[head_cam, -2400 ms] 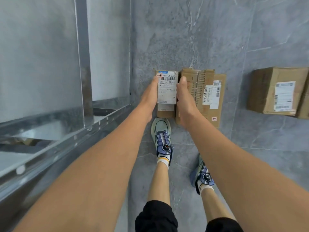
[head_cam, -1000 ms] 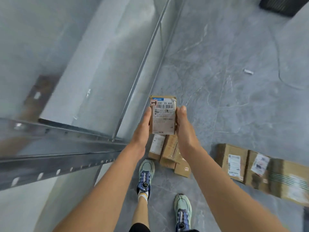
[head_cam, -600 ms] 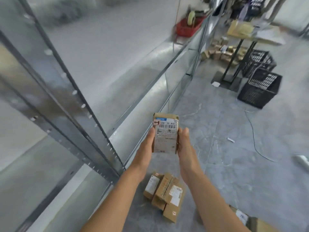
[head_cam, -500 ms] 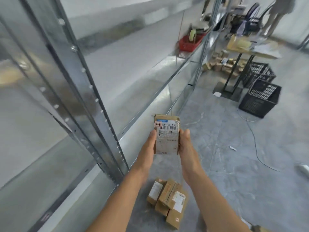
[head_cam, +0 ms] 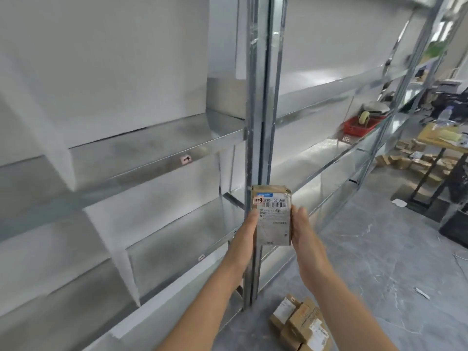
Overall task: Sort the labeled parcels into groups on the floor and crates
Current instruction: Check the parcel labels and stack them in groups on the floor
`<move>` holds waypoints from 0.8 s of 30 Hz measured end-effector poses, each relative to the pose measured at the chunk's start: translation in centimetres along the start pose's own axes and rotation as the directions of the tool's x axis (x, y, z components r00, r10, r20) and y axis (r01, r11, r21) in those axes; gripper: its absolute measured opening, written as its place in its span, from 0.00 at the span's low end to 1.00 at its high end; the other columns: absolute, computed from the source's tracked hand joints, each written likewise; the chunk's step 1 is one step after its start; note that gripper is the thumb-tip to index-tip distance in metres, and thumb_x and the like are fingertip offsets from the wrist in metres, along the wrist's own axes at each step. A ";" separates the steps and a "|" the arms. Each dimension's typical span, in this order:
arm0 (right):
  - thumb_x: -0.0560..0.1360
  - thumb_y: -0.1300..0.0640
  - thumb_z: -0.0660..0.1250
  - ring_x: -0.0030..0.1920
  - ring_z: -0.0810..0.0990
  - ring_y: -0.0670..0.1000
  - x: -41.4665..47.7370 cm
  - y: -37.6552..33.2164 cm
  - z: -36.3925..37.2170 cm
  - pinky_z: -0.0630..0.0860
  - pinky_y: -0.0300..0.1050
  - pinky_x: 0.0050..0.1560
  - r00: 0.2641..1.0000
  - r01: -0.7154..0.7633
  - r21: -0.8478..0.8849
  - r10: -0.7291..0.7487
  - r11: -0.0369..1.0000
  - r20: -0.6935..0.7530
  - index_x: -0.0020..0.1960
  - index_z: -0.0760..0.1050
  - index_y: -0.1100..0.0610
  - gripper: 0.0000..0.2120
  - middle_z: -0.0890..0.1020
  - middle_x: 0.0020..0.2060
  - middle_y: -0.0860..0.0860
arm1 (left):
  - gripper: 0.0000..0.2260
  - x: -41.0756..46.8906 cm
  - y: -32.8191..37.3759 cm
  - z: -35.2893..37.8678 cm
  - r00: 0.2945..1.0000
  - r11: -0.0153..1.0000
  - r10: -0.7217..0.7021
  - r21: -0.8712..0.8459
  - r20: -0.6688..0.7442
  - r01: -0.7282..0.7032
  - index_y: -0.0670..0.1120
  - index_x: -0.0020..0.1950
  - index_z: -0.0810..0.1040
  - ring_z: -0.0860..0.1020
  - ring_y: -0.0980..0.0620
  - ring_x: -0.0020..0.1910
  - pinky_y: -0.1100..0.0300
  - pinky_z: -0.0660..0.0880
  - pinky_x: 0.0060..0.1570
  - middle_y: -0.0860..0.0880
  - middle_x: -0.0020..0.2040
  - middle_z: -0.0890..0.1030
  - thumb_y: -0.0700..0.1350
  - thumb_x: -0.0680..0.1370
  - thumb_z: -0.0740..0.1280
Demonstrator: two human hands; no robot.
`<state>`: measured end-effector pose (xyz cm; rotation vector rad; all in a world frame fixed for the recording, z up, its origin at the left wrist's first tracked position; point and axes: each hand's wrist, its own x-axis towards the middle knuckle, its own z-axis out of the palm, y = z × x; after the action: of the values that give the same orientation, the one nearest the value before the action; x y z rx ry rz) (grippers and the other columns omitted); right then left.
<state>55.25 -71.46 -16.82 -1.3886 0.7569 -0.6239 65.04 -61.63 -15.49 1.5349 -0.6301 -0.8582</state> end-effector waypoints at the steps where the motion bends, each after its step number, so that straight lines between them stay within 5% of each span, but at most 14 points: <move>1: 0.80 0.27 0.45 0.66 0.76 0.39 -0.8 0.0 1.2 0.61 0.53 0.78 0.999 -0.002 -0.008 0.002 1.000 0.035 0.58 0.81 0.28 0.26 0.84 0.58 0.33 | 0.18 -1.5 0.1 -1.1 1.000 1.000 0.007 -0.016 -0.030 -0.008 0.69 0.65 0.74 0.76 0.73 0.55 0.68 0.67 0.55 0.73 0.52 0.80 0.64 0.85 0.47; 6: 0.82 0.30 0.46 0.65 0.78 0.40 -4.2 -0.3 7.5 0.67 0.46 0.69 0.974 0.000 -0.008 0.002 1.000 0.227 0.54 0.83 0.32 0.26 0.86 0.54 0.34 | 0.18 -8.0 -0.6 -6.6 0.977 0.998 0.048 -0.040 -0.209 -0.058 0.66 0.66 0.74 0.77 0.77 0.51 0.63 0.68 0.59 0.74 0.52 0.81 0.63 0.85 0.48; 12: 0.83 0.31 0.44 0.68 0.77 0.42 -8.2 0.3 14.4 0.61 0.57 0.79 0.846 0.006 -0.044 0.018 0.999 0.533 0.59 0.82 0.31 0.27 0.84 0.61 0.38 | 0.19 -15.8 -2.1 -11.4 0.882 0.994 0.029 -0.081 -0.470 -0.076 0.66 0.66 0.76 0.76 0.74 0.57 0.53 0.65 0.74 0.72 0.56 0.82 0.64 0.85 0.49; 16: 0.84 0.33 0.44 0.61 0.79 0.36 -11.3 0.3 18.5 0.61 0.53 0.79 0.715 -0.020 -0.032 0.036 0.999 0.698 0.56 0.82 0.33 0.27 0.85 0.56 0.34 | 0.18 -21.6 -2.5 -12.8 0.772 0.988 0.001 -0.119 -0.635 -0.100 0.65 0.66 0.76 0.76 0.73 0.60 0.53 0.65 0.75 0.70 0.58 0.82 0.62 0.86 0.49; 20: 0.82 0.29 0.45 0.67 0.78 0.42 -15.9 1.5 22.4 0.61 0.58 0.79 0.555 -0.005 -0.066 0.058 0.998 0.830 0.60 0.82 0.32 0.27 0.84 0.61 0.38 | 0.19 -27.7 -4.0 -13.9 0.632 0.980 -0.047 -0.157 -0.774 -0.120 0.62 0.65 0.78 0.77 0.73 0.58 0.63 0.70 0.68 0.68 0.55 0.83 0.59 0.87 0.49; 24: 0.83 0.30 0.47 0.67 0.79 0.44 -21.1 2.6 25.6 0.65 0.59 0.77 0.402 0.009 -0.064 0.055 0.998 0.914 0.63 0.82 0.36 0.27 0.84 0.62 0.41 | 0.17 -33.9 -5.5 -14.7 0.473 0.981 -0.080 -0.152 -0.877 -0.117 0.66 0.61 0.79 0.78 0.73 0.57 0.56 0.68 0.70 0.68 0.56 0.83 0.62 0.86 0.50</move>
<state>61.88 -38.85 -16.59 -1.5003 -0.1425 0.2729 56.81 -25.18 -14.98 1.5359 0.2257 0.0098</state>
